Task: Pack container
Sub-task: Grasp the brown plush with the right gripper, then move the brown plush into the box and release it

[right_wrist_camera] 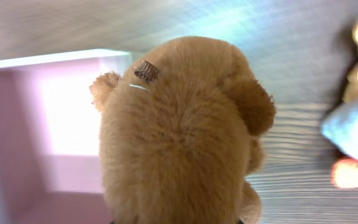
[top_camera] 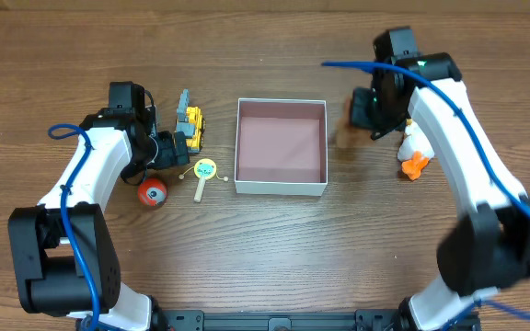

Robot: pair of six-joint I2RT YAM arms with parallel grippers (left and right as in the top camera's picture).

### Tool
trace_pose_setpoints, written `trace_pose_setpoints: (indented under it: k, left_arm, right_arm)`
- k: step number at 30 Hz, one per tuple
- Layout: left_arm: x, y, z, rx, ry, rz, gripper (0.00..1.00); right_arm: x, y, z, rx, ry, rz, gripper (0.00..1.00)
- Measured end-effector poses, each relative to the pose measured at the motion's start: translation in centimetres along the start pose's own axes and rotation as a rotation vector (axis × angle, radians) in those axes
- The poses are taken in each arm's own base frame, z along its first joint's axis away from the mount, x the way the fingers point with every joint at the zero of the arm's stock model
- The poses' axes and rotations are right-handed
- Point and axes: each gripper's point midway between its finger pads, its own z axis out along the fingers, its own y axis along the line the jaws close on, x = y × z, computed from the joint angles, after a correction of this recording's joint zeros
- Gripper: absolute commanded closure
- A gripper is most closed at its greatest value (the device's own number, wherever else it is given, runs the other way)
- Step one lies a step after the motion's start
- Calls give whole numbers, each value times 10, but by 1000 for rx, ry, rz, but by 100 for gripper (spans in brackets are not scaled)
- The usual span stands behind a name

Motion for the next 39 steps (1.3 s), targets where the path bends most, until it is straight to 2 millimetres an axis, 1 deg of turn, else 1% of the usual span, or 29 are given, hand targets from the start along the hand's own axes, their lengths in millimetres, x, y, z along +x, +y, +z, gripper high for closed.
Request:
trace_pose_setpoints:
  k: [1,2,3,4,5,6,7,9,11,12,13,17,20,21,22,24,26,27,30,31,32,34,38,39]
  left_arm:
    - [0,0,0,0,0,0,0]
    - [0,0,0,0,0,0,0]
    - [0,0,0,0,0,0,0]
    - [0,0,0,0,0,0,0]
    - [0,0,0,0,0,0,0]
    - [0,0,0,0,0,0,0]
    - [0,0,0,0,0,0,0]
    - [0,0,0,0,0,0,0]
    - [0,0,0,0,0,0,0]
    - [0,0,0,0,0,0,0]
    - [0,0,0,0,0,0,0]
    - [0,0,0,0,0,0,0]
    - [0,0,0,0,1,0,0]
    - [0,0,0,0,0,0,0]
    - [0,0,0,0,0,0,0]
    - [0,0,0,0,0,0,0]
    - [0,0,0,0,0,0,0]
    - [0,0,0,0,1,0,0]
    - [0,0,0,0,1,0,0]
    - [0,0,0,0,0,0,0]
    - [0,0,0,0,0,0,0]
    - [0,0,0,0,1,0,0]
    - [0,0,0,0,0,0,0]
    - [0,0,0,0,0,0,0]
  right_arm:
    - [0,15,-16,-26,-40,-12,96]
    - [4,38,-40,-70,-98,-35,96]
    - [8,57,-55,-107,-138,-54,96]
    - [12,71,-65,-137,-162,-66,96]
    - [17,91,-75,-176,-190,-84,96]
    - [21,104,-80,-202,-203,-95,96]
    - [26,120,-82,-229,-212,-105,96]
    - [33,144,-74,-248,-224,-107,96]
    - [37,156,-58,-237,-222,-97,96]
    - [41,162,-42,-214,-209,-90,96]
    - [44,164,-31,-195,-201,-88,96]
    - [55,171,35,-85,-149,-86,95]
    - [55,169,78,-34,-118,-78,95]
    - [56,168,89,-24,-107,-74,95]
    - [58,166,101,-11,-90,-73,91]
    - [62,162,119,10,-63,-70,84]
    - [65,161,129,20,-47,-70,73]
    - [66,161,131,19,-45,-69,66]
    - [65,163,132,12,-49,-85,50]
    - [64,164,132,8,-52,-86,42]
    - [64,164,132,8,-52,-100,38]
    - [64,163,132,10,-51,-134,34]
    - [64,164,132,11,-52,-211,31]
    - [63,164,130,13,-55,-224,28]
